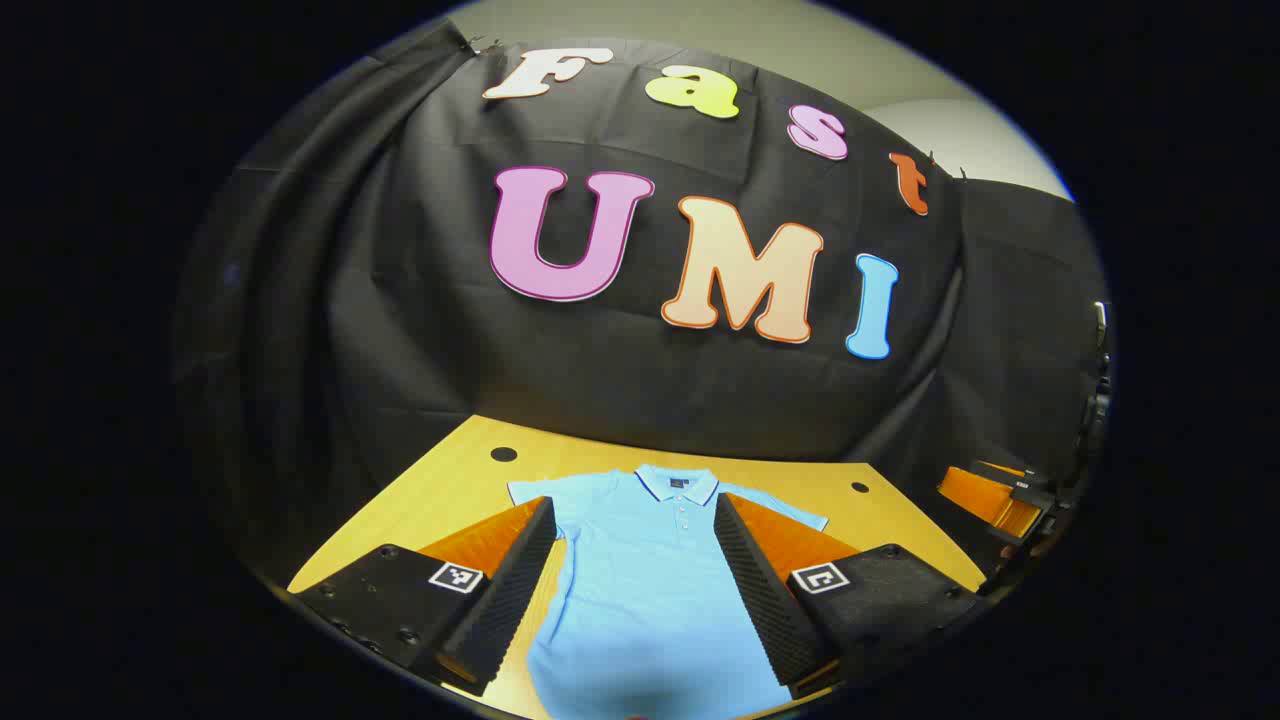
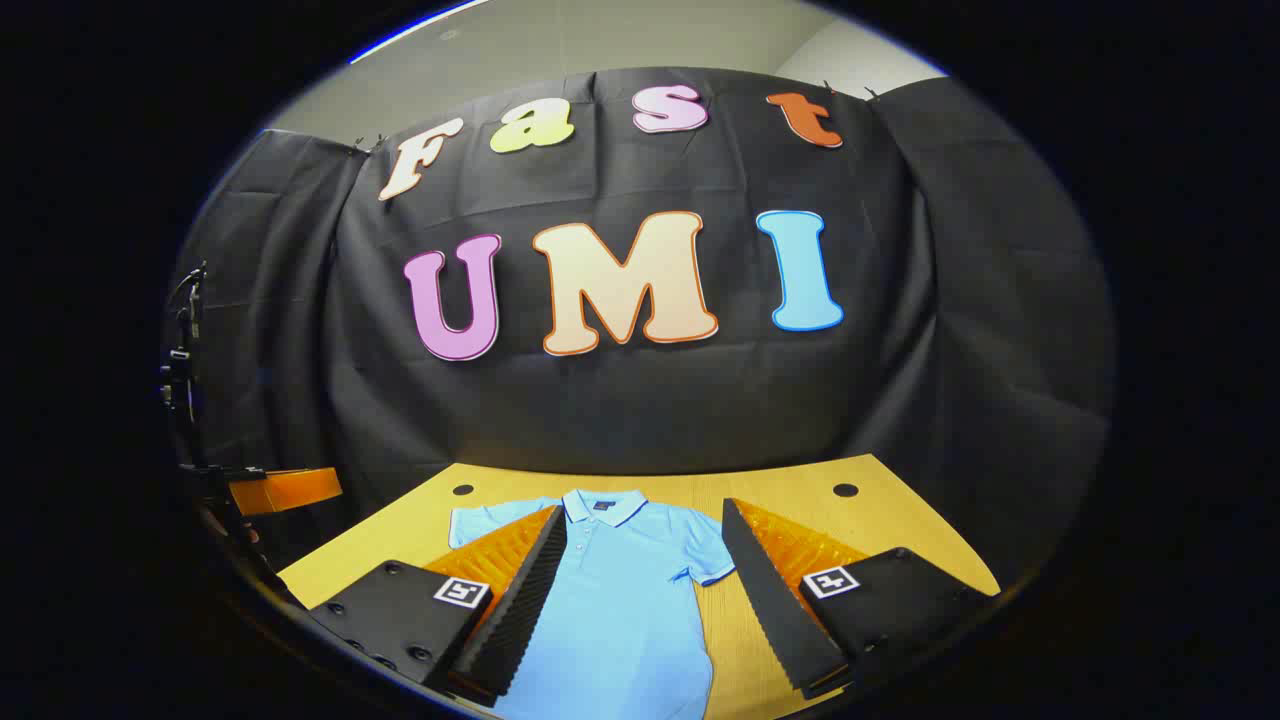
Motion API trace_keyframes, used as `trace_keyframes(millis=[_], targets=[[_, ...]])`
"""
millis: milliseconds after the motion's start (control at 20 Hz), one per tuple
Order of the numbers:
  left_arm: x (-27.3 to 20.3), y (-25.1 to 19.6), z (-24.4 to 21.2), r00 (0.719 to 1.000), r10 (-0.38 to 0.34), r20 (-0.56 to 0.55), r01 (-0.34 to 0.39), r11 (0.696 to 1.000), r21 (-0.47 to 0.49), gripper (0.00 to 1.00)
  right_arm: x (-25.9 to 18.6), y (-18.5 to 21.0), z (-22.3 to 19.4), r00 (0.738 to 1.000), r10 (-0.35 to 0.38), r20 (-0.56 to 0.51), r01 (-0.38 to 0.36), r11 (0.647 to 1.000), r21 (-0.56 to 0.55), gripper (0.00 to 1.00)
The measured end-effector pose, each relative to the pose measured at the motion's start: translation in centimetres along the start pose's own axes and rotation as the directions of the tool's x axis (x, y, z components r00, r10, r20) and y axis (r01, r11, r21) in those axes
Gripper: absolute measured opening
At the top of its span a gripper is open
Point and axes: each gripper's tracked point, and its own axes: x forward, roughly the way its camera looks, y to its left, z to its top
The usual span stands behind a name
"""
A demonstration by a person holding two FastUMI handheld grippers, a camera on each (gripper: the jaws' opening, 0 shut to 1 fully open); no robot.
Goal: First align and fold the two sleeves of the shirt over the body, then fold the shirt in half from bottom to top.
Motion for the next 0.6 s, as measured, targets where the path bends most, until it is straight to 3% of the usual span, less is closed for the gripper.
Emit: trace_keyframes(millis=[200,250,300,500,550,600], targets=[[0.5,-0.2,-0.6,1.0,0.0,-0.021,0.0,1.0,-0.004,0.95,0.8,-0.5,-0.8,1.0,-0.009,-0.022,0.01,1.0,0.005,0.98],[0.7,-0.2,-0.7,1.0,-0.002,-0.023,0.002,1.0,-0.007,0.95,1.0,-0.6,-0.9,1.0,-0.01,-0.025,0.011,1.0,0.007,0.93],[0.7,-0.3,-0.6,1.0,-0.005,-0.024,0.005,1.0,-0.009,0.95,1.1,-0.7,-0.8,1.0,-0.011,-0.028,0.011,1.0,0.012,0.98],[1.4,-0.4,-0.8,0.999,-0.012,-0.032,0.012,1.0,-0.003,0.95,1.7,-1.4,-1.2,0.999,-0.019,-0.043,0.021,0.999,0.035,0.98],[1.5,-0.5,-0.7,0.999,-0.013,-0.034,0.013,1.0,-0.001,0.95,1.8,-1.5,-1.2,0.999,-0.023,-0.045,0.025,0.999,0.038,0.94],[1.7,-0.5,-0.7,0.999,-0.011,-0.038,0.011,1.0,0.001,0.95,1.9,-1.5,-1.2,0.999,-0.025,-0.046,0.026,0.999,0.036,0.97]])
